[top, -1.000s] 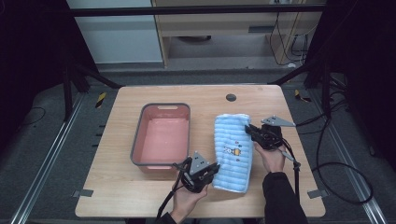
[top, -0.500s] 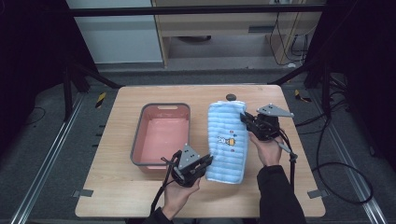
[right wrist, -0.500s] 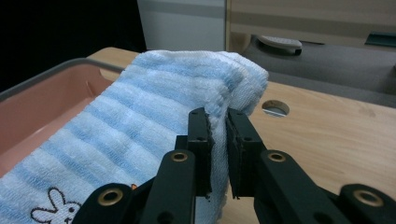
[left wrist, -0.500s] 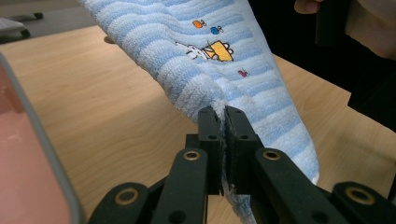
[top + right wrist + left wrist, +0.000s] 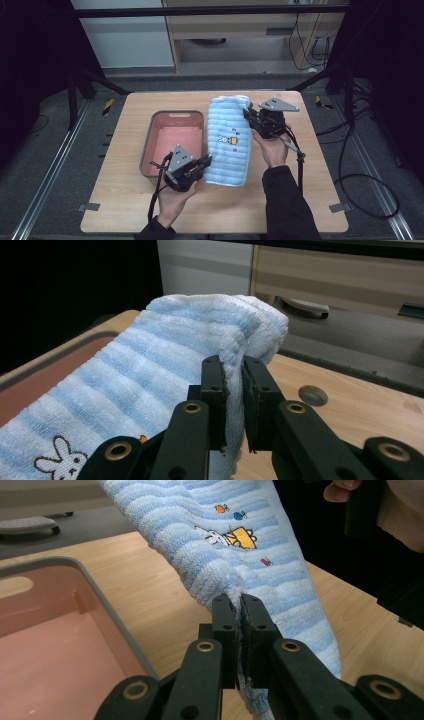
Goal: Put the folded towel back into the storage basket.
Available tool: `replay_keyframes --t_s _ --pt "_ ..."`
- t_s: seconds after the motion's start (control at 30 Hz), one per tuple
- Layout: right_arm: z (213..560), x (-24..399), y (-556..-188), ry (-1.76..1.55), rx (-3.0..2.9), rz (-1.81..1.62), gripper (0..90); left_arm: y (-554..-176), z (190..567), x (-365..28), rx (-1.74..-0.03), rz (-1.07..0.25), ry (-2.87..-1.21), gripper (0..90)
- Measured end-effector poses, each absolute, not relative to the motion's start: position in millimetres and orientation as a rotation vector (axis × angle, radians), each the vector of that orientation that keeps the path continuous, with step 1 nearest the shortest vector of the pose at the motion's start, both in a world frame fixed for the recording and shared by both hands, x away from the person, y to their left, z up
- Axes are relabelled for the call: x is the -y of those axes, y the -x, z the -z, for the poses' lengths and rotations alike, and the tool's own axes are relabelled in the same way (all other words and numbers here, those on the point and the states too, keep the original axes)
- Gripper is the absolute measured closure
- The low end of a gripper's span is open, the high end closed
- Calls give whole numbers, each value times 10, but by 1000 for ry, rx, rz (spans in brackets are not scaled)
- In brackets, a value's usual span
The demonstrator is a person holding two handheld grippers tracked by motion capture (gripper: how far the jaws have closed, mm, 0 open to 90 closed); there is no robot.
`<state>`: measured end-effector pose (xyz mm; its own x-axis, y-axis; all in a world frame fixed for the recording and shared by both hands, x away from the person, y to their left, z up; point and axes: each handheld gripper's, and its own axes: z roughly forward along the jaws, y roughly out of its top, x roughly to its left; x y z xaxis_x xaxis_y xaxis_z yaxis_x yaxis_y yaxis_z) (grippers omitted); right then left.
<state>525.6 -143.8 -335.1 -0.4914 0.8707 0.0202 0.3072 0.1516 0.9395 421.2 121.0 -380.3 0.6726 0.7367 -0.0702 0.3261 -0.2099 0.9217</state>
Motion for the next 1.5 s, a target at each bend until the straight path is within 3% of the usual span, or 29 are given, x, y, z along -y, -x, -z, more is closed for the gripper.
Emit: replay_keyframes --t_s 0.67,1.5 --pt "3111 857 -5413 -1045 -1893 -1395 812 -4216 3590 -1707 -897 -580 -1746 859" --pt "3097 322 -5625 -999 -1939 -1436 812 -4260 3540 -2218 -973 -627 -1690 858"
